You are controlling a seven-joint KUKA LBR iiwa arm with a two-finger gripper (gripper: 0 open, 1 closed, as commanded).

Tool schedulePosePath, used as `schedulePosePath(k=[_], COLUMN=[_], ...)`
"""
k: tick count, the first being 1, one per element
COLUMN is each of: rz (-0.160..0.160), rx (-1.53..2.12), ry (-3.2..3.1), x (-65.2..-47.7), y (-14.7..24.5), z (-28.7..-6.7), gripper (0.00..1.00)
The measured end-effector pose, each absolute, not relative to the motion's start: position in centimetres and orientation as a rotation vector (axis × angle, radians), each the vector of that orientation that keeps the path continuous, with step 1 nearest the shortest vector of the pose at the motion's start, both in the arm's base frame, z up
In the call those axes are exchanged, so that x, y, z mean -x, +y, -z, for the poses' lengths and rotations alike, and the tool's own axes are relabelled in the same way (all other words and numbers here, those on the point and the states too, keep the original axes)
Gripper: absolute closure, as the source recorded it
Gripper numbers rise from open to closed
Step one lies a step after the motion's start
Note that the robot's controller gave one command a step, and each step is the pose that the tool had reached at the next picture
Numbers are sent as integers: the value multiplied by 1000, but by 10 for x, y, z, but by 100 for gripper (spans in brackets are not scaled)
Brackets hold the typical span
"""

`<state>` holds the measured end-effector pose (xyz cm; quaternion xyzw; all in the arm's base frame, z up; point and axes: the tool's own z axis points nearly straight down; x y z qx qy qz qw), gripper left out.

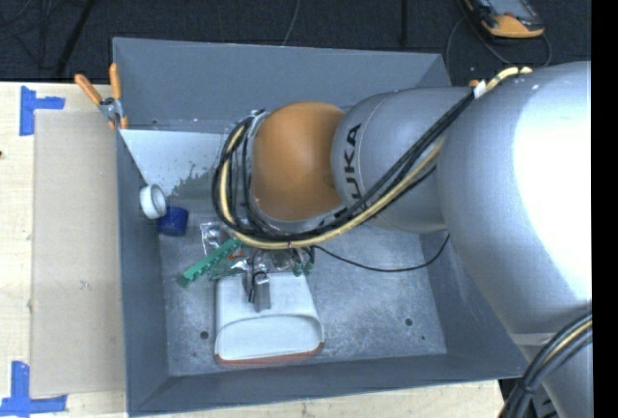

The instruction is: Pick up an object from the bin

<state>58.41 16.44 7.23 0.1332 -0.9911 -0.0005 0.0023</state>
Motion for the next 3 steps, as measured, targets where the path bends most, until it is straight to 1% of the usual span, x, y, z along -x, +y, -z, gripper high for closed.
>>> schedulePosePath(k=[1, 2, 3], rz=[8, 3, 0], rx=[-1200, -1195, -1127], ry=[-2916, -2938, -2941], x=[-577, -582, -577], y=[175, 173, 167], z=[-74, -77, -193], gripper=[0, 100, 100])
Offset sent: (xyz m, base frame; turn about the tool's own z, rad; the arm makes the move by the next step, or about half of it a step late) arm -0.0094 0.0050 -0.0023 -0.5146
